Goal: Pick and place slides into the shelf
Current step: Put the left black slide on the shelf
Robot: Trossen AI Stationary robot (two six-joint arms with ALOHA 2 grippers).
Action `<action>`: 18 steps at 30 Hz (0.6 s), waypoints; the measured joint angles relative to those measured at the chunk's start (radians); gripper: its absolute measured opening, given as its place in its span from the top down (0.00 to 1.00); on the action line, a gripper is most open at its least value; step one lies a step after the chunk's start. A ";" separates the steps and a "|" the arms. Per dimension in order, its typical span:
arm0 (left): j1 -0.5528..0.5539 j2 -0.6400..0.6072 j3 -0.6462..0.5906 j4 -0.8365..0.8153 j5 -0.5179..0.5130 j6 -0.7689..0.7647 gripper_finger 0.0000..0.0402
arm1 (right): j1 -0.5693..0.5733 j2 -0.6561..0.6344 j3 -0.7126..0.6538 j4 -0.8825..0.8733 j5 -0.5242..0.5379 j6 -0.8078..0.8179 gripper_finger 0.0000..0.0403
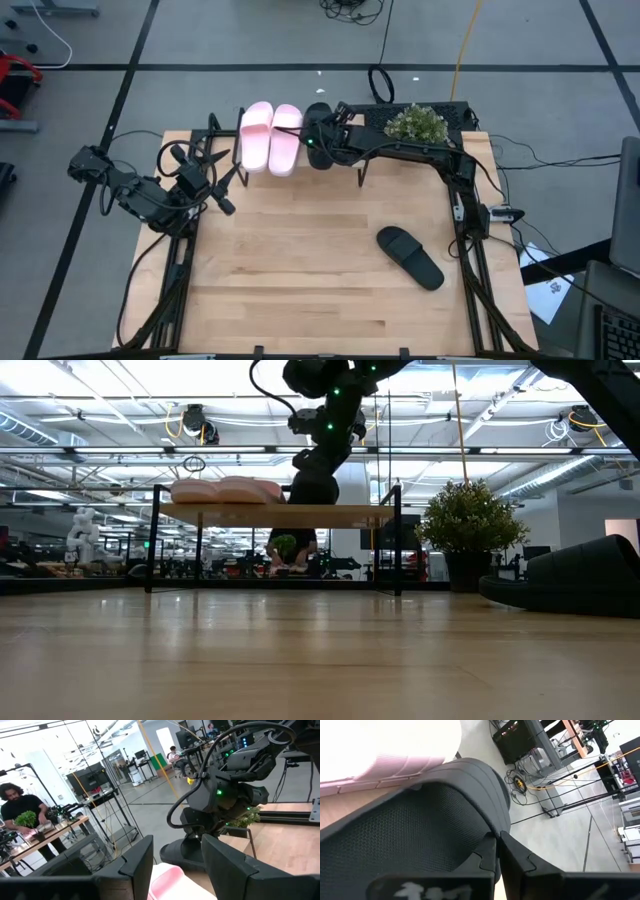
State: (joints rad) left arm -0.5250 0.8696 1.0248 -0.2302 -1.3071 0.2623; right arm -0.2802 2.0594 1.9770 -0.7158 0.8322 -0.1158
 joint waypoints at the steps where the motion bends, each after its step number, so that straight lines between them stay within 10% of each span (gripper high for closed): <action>1: 0.000 0.000 0.000 0.000 0.000 0.000 0.56 | 0.000 0.000 0.000 0.000 -0.004 0.000 1.00; 18: 0.000 0.000 0.000 0.000 0.000 0.015 0.56 | -0.009 -0.001 0.000 -0.005 -0.077 0.059 0.95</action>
State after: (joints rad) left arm -0.5251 0.8696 1.0248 -0.2307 -1.3075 0.2777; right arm -0.2890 2.0583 1.9770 -0.7204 0.7547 -0.0570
